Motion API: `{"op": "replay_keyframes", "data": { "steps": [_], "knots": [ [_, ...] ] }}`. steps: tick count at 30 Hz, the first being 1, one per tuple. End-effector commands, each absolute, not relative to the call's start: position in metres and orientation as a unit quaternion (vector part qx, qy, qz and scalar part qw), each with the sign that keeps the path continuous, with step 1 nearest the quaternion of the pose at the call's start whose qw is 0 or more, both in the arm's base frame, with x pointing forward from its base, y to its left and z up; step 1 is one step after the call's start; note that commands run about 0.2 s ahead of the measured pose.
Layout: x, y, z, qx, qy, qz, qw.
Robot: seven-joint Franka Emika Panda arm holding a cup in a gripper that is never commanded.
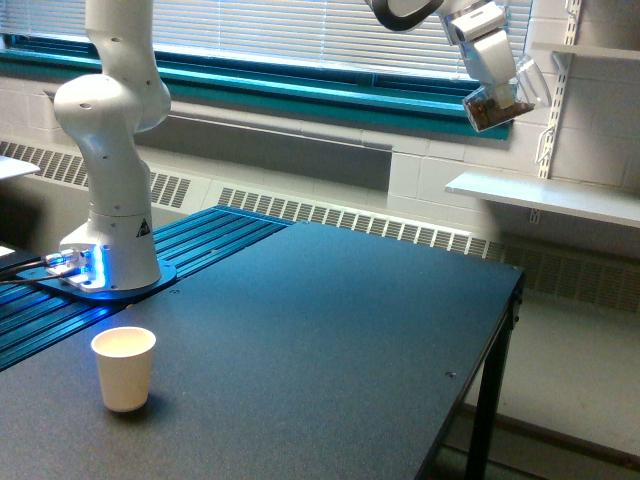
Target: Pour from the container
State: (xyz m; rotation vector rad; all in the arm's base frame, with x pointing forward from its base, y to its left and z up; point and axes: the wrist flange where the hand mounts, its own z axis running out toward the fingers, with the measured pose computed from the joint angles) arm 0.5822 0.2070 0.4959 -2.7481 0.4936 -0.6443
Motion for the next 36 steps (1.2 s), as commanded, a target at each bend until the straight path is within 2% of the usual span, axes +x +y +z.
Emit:
{"op": "replay_keyframes", "data": {
  "steps": [1,9,19,36],
  "knots": [
    [0.59,0.147,0.479,-0.961,0.13,-0.229,0.081],
    [0.588,0.109,0.443,-0.963,0.158,-0.208,0.062],
    [0.579,0.024,0.398,-0.957,0.221,-0.186,0.027],
    [0.523,-0.093,0.356,-0.933,0.317,-0.166,-0.022]
  ]
}}
